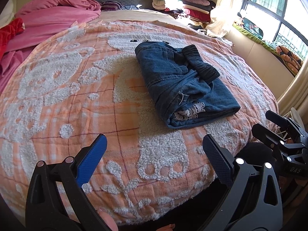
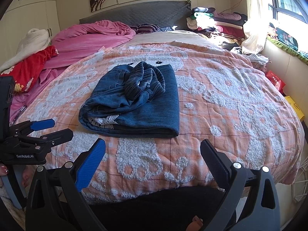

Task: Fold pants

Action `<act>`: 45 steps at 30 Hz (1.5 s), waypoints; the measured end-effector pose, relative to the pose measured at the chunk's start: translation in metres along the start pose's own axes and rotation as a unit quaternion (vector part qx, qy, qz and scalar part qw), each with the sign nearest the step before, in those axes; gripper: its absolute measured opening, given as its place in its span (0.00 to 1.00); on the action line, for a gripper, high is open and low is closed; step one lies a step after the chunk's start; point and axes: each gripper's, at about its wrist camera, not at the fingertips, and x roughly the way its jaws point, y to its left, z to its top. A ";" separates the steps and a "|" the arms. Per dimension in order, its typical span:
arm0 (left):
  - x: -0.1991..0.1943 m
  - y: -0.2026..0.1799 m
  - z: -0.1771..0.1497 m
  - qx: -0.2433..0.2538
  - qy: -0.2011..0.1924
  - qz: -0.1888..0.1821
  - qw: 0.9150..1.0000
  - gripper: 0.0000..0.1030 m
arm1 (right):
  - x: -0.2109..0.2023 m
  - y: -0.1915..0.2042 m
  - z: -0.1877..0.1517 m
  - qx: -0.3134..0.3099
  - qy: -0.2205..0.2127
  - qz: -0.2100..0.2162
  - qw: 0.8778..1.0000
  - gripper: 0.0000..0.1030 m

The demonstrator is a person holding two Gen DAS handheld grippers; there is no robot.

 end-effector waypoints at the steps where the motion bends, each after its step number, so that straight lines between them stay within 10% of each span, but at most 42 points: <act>1: 0.000 0.000 0.000 0.000 0.000 0.001 1.000 0.91 | 0.000 0.000 0.000 0.000 0.000 0.000 1.000 0.95; 45: -0.003 0.003 -0.001 -0.002 -0.003 0.036 0.999 0.91 | 0.004 -0.004 -0.002 0.005 0.008 -0.008 1.000 0.95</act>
